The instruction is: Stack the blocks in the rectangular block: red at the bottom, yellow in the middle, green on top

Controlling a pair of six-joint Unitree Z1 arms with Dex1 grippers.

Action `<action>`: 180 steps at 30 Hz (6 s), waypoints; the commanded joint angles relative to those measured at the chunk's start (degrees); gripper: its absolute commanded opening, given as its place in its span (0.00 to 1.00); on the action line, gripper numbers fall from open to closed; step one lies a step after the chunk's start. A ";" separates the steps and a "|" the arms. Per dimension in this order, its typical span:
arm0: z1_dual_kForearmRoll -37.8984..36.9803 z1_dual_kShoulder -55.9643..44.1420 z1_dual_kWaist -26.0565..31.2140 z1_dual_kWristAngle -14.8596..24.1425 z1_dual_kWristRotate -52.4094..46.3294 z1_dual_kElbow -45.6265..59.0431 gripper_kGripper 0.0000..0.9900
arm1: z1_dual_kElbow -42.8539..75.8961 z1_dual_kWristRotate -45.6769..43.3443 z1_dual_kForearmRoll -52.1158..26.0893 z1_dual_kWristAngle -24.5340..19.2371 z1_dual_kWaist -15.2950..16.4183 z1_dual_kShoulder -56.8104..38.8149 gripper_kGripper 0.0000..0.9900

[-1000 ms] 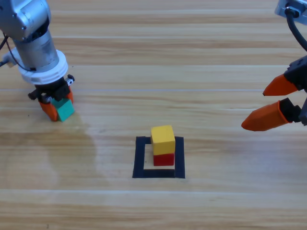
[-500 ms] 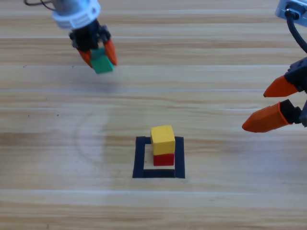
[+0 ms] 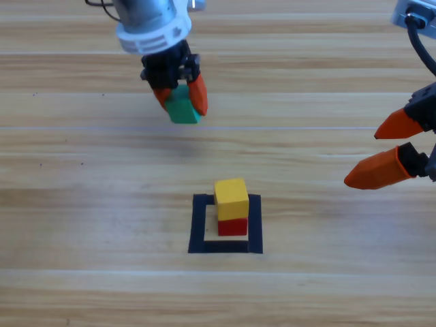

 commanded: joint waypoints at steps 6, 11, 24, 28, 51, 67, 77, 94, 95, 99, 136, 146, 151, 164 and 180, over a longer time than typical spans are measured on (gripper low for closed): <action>0.63 -12.94 -2.80 -1.05 -1.01 12.73 0.02 | 1.67 -0.38 0.54 0.46 -1.35 -1.36 1.00; 0.80 -15.49 -3.50 0.71 -2.85 15.54 0.01 | 1.76 -0.38 0.54 0.46 -1.35 -1.45 1.00; 0.89 -15.23 -5.78 8.27 -8.13 23.28 0.03 | 2.02 -0.47 0.54 0.46 -1.35 -1.36 1.00; 0.89 -14.79 -6.49 10.82 -10.15 24.68 0.03 | 2.02 -0.47 0.54 0.46 -1.35 -1.36 1.00; 0.89 -8.20 -16.95 10.47 -23.59 15.10 0.07 | 2.02 -0.47 0.54 0.46 -1.35 -1.27 1.00; 0.89 -2.92 -18.62 9.06 -26.23 10.27 0.09 | 2.46 -0.47 0.54 0.46 -1.35 -0.83 1.00; 0.89 -2.40 -19.32 9.15 -30.54 10.18 0.10 | 2.55 -0.47 0.54 0.46 -1.35 -0.83 1.00; 0.89 -0.73 -20.99 9.85 -34.84 8.16 0.11 | 2.55 -0.55 0.54 0.46 -1.35 -0.83 1.00; 0.89 -0.64 -21.08 9.94 -34.84 7.98 0.11 | 2.55 -0.55 0.54 0.46 -1.35 -0.83 1.00; 0.89 -0.20 -21.43 10.03 -34.84 7.55 0.12 | 2.55 -0.55 0.54 0.46 -1.35 -0.83 1.00; 0.89 0.68 -21.43 11.78 -32.82 7.28 0.13 | 2.55 -0.55 0.54 0.55 -1.35 -0.57 1.00; 0.80 1.12 -21.25 12.05 -32.65 6.93 0.13 | 2.64 -0.64 0.54 0.55 -1.35 -0.39 1.00; 0.80 1.56 -21.25 12.14 -32.65 6.84 0.13 | 2.64 -0.64 0.54 0.55 -1.35 -0.31 1.00; 0.80 2.18 -21.25 12.31 -32.65 6.05 0.13 | 2.64 -0.73 0.54 0.55 -1.35 -0.22 1.00; 0.80 2.61 -21.08 12.40 -32.12 5.70 0.98 | 2.99 -1.08 0.63 0.81 -1.35 -0.22 1.00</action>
